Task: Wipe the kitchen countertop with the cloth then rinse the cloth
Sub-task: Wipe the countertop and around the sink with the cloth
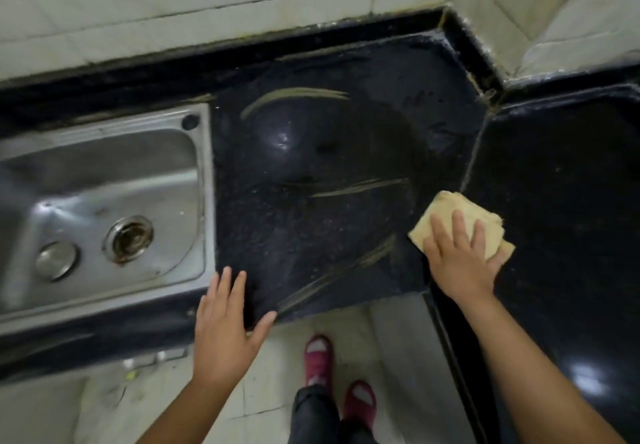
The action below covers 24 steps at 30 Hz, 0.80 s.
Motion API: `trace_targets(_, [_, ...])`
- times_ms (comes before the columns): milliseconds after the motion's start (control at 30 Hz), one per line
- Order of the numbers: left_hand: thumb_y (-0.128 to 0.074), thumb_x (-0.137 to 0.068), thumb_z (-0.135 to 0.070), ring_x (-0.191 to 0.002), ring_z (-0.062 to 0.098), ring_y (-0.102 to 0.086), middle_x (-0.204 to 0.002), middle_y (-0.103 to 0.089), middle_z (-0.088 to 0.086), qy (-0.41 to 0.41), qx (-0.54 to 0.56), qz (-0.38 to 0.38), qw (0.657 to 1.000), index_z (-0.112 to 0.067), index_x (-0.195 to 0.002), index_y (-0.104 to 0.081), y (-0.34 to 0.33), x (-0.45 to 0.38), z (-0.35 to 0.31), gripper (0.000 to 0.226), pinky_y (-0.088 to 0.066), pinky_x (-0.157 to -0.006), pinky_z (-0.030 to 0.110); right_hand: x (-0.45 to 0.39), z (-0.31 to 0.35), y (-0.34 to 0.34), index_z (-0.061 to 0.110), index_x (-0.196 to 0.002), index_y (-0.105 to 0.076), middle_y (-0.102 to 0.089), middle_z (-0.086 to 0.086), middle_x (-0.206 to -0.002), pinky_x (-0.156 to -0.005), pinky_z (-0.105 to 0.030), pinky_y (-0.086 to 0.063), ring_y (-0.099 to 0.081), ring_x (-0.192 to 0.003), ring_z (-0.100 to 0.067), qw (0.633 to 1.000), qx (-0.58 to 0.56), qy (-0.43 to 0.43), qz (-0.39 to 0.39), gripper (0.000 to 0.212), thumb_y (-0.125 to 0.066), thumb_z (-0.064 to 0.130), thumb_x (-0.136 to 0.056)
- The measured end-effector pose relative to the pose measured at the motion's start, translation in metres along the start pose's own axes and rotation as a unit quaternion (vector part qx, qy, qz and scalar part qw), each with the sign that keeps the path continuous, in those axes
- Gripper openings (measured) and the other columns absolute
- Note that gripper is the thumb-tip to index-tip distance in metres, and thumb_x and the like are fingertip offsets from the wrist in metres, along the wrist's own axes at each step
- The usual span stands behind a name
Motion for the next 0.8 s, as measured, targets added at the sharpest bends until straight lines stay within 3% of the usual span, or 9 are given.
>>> trace_targets(100, [-0.008, -0.064, -0.09, -0.136, 0.024, -0.015, -0.145, -0.032, 0.02, 0.04, -0.026, -0.001, 0.999, 0.0, -0.137, -0.037, 0.005, 0.019, 0.029, 0.119, -0.02, -0.107, 0.047, 0.005, 0.082, -0.022, 0.041, -0.145, -0.009, 0.003, 0.006, -0.158, -0.108, -0.064, 0.002, 0.008, -0.144, -0.029, 0.991, 0.054, 0.123, 0.008, 0.047, -0.017, 0.044, -0.099])
trace_targets(233, [-0.029, -0.06, -0.09, -0.135, 0.028, -0.016, -0.143, -0.033, 0.024, 0.085, -0.038, -0.02, 0.995, 0.006, -0.135, -0.035, 0.017, 0.034, 0.054, 0.122, -0.021, -0.107, 0.049, 0.065, 0.146, -0.06, 0.035, -0.123, -0.057, -0.053, -0.003, -0.136, -0.099, -0.066, -0.02, -0.036, -0.128, -0.036, 0.955, 0.074, 0.288, -0.021, 0.057, -0.008, 0.045, -0.097])
trace_targets(300, [-0.066, -0.058, -0.069, -0.138, 0.032, -0.016, -0.145, -0.031, 0.024, 0.104, -0.059, -0.016, 0.993, 0.005, -0.137, -0.032, 0.019, 0.034, 0.061, 0.114, -0.021, -0.11, 0.051, 0.084, 0.134, -0.081, 0.039, -0.133, -0.043, -0.037, 0.003, -0.148, -0.103, -0.059, -0.012, -0.027, -0.133, -0.031, 0.944, 0.078, 0.321, 0.002, 0.056, 0.001, 0.044, -0.098])
trace_targets(367, [-0.081, -0.054, -0.051, -0.137, 0.039, -0.021, -0.144, -0.031, 0.026, 0.1, -0.078, -0.025, 0.992, 0.007, -0.136, -0.032, 0.027, 0.03, 0.061, 0.112, -0.023, -0.11, 0.054, 0.087, 0.108, -0.081, 0.041, -0.135, -0.033, -0.027, 0.007, -0.152, -0.105, -0.055, -0.011, -0.027, -0.133, -0.027, 0.943, 0.076, 0.325, 0.005, 0.051, 0.002, 0.045, -0.098])
trace_targets(433, [-0.075, -0.06, -0.054, -0.141, 0.036, -0.009, -0.151, -0.016, 0.023, 0.093, -0.106, -0.002, 0.99, 0.004, -0.142, -0.018, 0.034, 0.023, 0.057, 0.116, -0.013, -0.114, 0.048, 0.076, 0.08, -0.061, 0.037, -0.133, -0.034, -0.046, 0.003, -0.142, -0.099, -0.054, -0.02, -0.037, -0.129, -0.028, 0.956, 0.095, 0.276, -0.006, 0.05, 0.0, 0.045, -0.098])
trace_targets(500, [-0.064, -0.069, -0.062, -0.142, 0.028, 0.008, -0.155, 0.005, 0.014, 0.095, -0.142, 0.046, 0.984, -0.004, -0.145, 0.002, 0.032, 0.017, 0.059, 0.116, 0.0, -0.115, 0.039, 0.058, 0.058, -0.037, 0.039, -0.144, -0.01, -0.017, 0.005, -0.156, -0.109, -0.054, -0.015, -0.017, -0.143, -0.024, 0.97, 0.094, 0.224, -0.014, 0.046, -0.006, 0.045, -0.099])
trace_targets(567, [-0.061, -0.07, -0.064, -0.142, 0.023, 0.009, -0.155, 0.008, 0.009, 0.086, -0.146, 0.072, 0.983, -0.008, -0.146, 0.006, 0.031, 0.011, 0.058, 0.115, 0.004, -0.114, 0.035, 0.038, 0.044, -0.026, 0.04, -0.144, 0.009, 0.011, 0.007, -0.157, -0.114, -0.052, -0.005, 0.007, -0.145, -0.022, 0.986, 0.078, 0.148, 0.026, 0.05, -0.012, 0.043, -0.099])
trace_targets(733, [-0.074, -0.063, -0.054, -0.139, 0.023, -0.014, -0.151, -0.017, 0.008, 0.029, -0.092, 0.042, 0.994, -0.007, -0.144, -0.015, 0.037, 0.004, 0.05, 0.111, -0.006, -0.115, 0.03, 0.017, 0.095, -0.019, 0.029, -0.148, 0.005, 0.017, -0.003, -0.156, -0.113, -0.055, 0.007, 0.015, -0.142, -0.033, 0.99, 0.067, 0.124, 0.026, 0.052, -0.012, 0.039, -0.1])
trace_targets(800, [-0.079, -0.059, -0.051, -0.136, 0.025, -0.021, -0.147, -0.026, 0.011, 0.02, -0.075, 0.026, 0.997, -0.004, -0.142, -0.022, 0.04, 0.003, 0.052, 0.111, -0.012, -0.114, 0.03, 0.028, 0.135, -0.028, 0.026, -0.148, -0.01, 0.001, -0.011, -0.157, -0.109, -0.057, 0.007, 0.0, -0.142, -0.041, 0.982, 0.087, 0.166, -0.013, 0.056, -0.008, 0.042, -0.095])
Point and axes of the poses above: each hand's wrist, its own x-axis away from the middle knuckle, its own y-axis out of the back of the hand, z = x × y, the point moved 9 cm from there along -x, towards the middle knuckle
